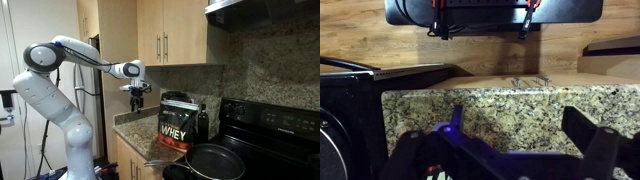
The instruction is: Put the Whey protein bag away to the side of the counter
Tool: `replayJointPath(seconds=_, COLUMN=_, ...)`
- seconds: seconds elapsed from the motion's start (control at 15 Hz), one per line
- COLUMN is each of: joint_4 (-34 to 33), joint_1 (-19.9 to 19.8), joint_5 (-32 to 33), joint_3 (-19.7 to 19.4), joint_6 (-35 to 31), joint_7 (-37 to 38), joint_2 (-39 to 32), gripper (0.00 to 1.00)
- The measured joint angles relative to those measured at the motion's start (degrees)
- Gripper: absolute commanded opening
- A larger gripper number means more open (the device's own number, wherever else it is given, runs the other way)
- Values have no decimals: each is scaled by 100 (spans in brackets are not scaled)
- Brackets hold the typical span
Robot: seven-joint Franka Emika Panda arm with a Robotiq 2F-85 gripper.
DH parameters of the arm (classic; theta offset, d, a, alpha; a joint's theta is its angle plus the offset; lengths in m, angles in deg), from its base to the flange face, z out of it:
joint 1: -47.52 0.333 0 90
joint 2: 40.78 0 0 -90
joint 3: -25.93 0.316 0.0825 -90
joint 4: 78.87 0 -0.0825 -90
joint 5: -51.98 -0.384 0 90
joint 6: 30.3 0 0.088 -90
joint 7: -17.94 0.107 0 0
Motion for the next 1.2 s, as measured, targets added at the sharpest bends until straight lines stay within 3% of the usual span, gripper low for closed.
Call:
replayJointPath(seconds=0.2, joint_4=0, joint_1=10, joint_5=-55, joint_3=-17, joint_6=0, joint_7=0, joint_2=0, gripper=100)
replayJointPath(seconds=0.4, joint_4=14, joint_1=180, joint_5=-860, joint_3=-220, joint_6=-69, joint_7=-168, joint_2=-7, gripper=100)
replayJointPath(seconds=0.73, joint_4=253, joint_1=272, joint_5=-1539, joint_3=-1194, joint_6=1062, joint_7=-1198, joint_2=1294, gripper=100)
replayJointPath(seconds=0.87, joint_4=399, joint_1=270, joint_5=-1576, joint_3=-1373, joint_6=1143, joint_7=-1298, joint_2=1690, gripper=100)
replayJointPath(seconds=1.07, joint_4=313, joint_1=234, joint_5=-1800, joint_3=-1382, joint_6=1209, joint_7=-1111, joint_2=1726, gripper=100)
replayJointPath(seconds=1.2, joint_4=-205, joint_1=203, joint_5=-2073, joint_3=-1743, joint_6=1657, joint_7=-1260, joint_2=1573, gripper=100)
